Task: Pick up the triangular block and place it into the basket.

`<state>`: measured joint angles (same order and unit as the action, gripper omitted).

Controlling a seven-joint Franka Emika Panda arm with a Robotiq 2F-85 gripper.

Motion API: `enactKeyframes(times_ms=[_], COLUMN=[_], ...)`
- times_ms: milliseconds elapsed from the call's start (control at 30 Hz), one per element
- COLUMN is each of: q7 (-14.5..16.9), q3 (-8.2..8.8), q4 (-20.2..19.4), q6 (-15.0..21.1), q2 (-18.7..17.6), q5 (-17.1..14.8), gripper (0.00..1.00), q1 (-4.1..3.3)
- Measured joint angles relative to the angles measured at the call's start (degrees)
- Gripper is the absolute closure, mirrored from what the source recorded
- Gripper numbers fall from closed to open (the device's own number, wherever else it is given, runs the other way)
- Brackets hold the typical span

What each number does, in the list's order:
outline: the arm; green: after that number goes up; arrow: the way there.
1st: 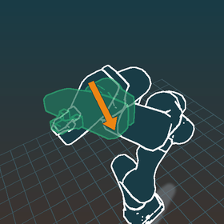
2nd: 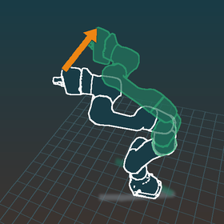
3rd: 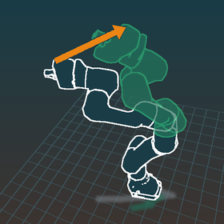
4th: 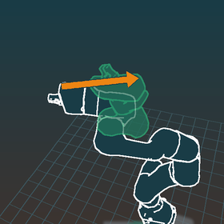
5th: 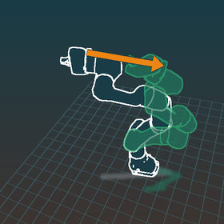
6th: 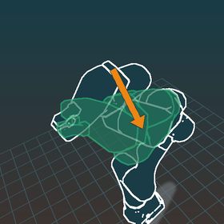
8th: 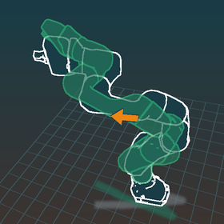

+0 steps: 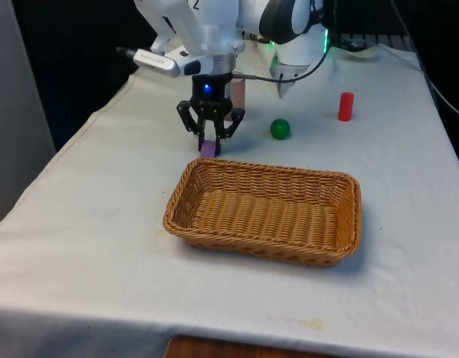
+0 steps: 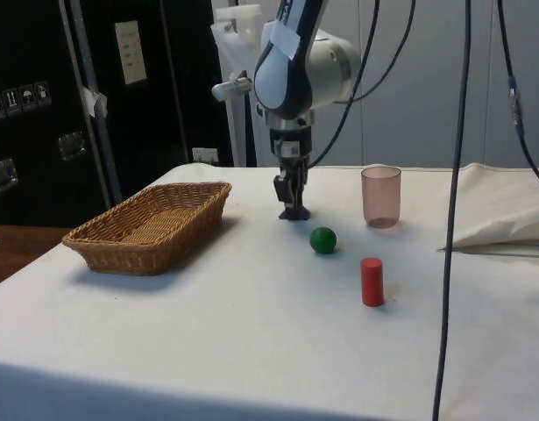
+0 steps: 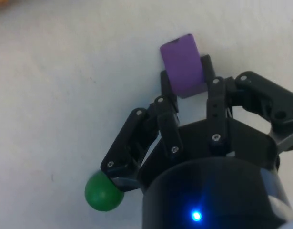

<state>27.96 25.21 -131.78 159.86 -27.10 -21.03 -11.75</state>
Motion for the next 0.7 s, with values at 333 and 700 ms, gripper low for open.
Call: enactKeyframes(times_ms=[333,700], q7=[-0.06,-0.52], q3=[0.0,0.06], q4=[1.38,2.41], q6=[-0.11,-0.23], q2=[1.95,2.46], q5=[0.0,0.06], gripper=[0.67,0.67], q1=[-0.11,-0.46])
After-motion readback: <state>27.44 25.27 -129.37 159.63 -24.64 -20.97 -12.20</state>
